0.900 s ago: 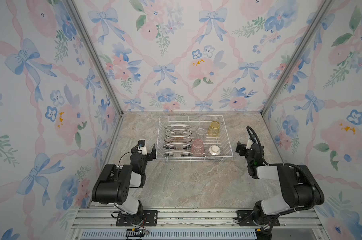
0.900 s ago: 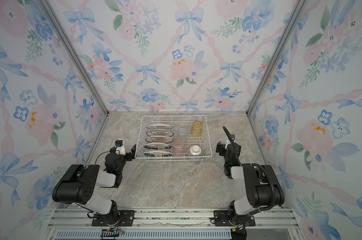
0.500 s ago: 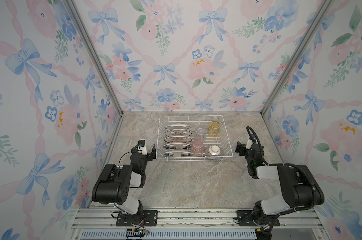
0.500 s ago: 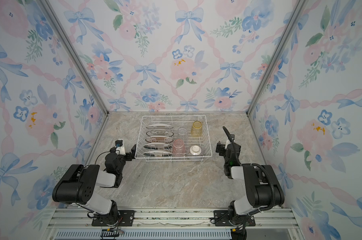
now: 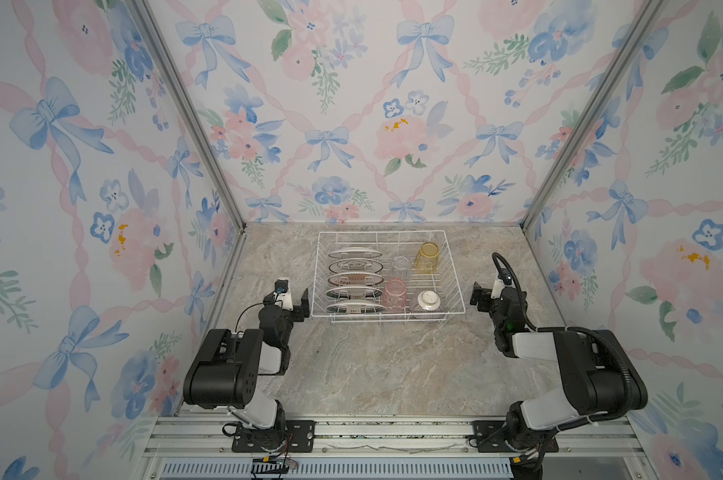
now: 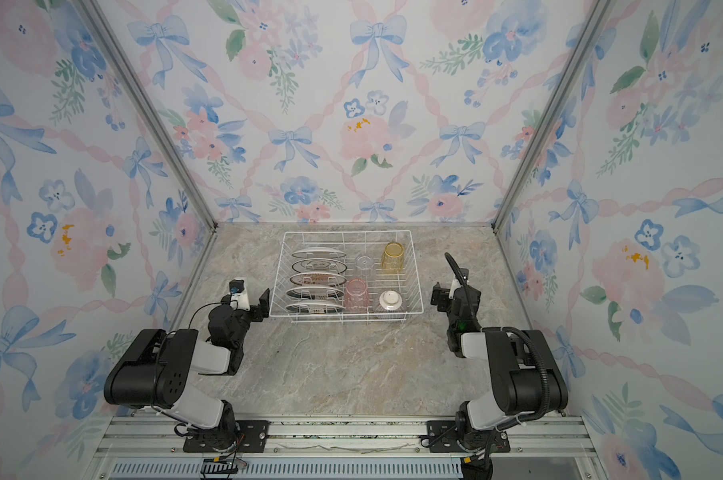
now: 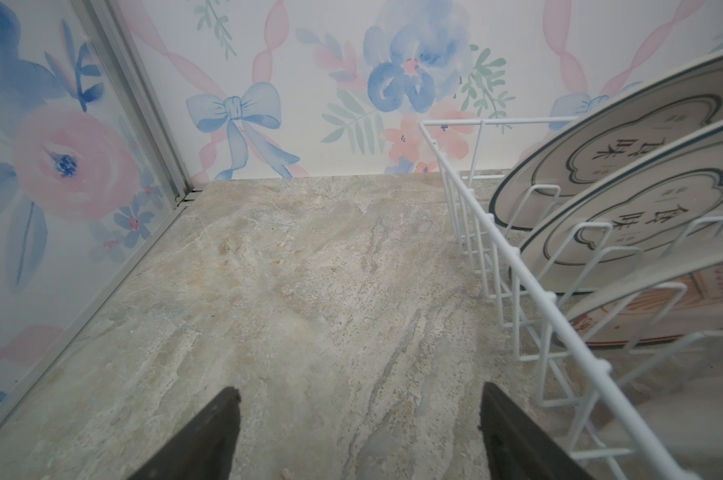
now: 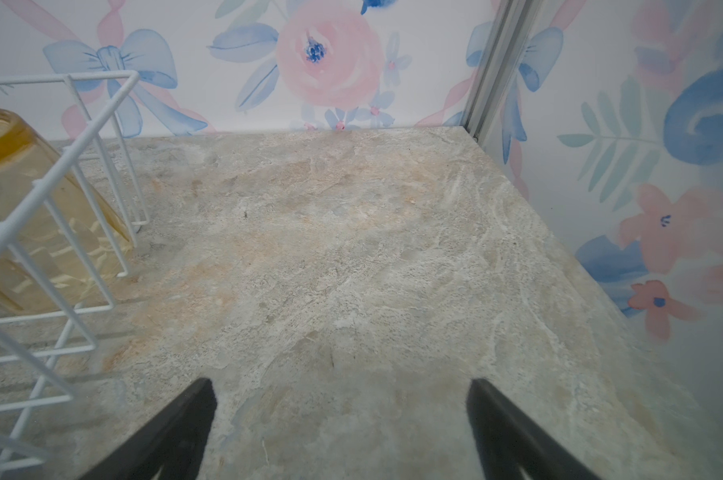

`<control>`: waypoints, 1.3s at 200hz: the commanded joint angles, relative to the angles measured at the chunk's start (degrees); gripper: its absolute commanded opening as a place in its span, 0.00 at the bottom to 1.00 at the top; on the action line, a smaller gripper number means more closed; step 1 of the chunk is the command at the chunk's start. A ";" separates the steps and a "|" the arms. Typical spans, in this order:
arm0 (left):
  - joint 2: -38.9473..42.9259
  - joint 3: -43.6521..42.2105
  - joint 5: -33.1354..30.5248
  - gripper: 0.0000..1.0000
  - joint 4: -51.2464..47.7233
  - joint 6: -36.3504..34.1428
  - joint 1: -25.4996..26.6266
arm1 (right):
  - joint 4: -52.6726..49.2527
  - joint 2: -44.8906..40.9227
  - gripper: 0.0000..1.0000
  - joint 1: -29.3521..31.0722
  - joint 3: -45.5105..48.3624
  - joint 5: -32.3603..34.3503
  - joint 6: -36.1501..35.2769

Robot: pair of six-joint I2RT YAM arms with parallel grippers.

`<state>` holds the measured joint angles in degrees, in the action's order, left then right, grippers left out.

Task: Unload the mixed dishes from the dish rack

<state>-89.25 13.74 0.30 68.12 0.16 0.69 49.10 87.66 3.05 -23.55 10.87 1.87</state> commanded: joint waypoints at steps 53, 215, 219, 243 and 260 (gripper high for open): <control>17.38 29.86 -1.55 0.57 -46.59 3.78 7.66 | 0.86 0.38 0.97 -0.27 0.36 -0.89 -0.41; 1.72 69.60 -7.02 0.43 -91.85 -26.75 29.64 | -59.86 -16.96 0.61 8.27 -34.37 -16.37 3.92; 1.34 69.93 -6.06 0.43 -92.13 -26.79 29.63 | -59.78 -16.90 0.61 8.47 -34.37 -16.60 4.07; -1.31 71.39 -3.54 0.39 -92.85 -28.08 29.67 | -59.40 -16.79 0.61 9.37 -34.72 -17.77 5.17; -3.91 73.19 -3.32 0.41 -94.52 -29.26 29.64 | -59.31 -16.95 0.61 10.15 -35.00 -17.76 5.65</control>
<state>-89.76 84.25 -6.39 -22.59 -26.44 30.17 -8.69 71.24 11.77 -57.23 -5.56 6.00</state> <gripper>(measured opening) 0.397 0.611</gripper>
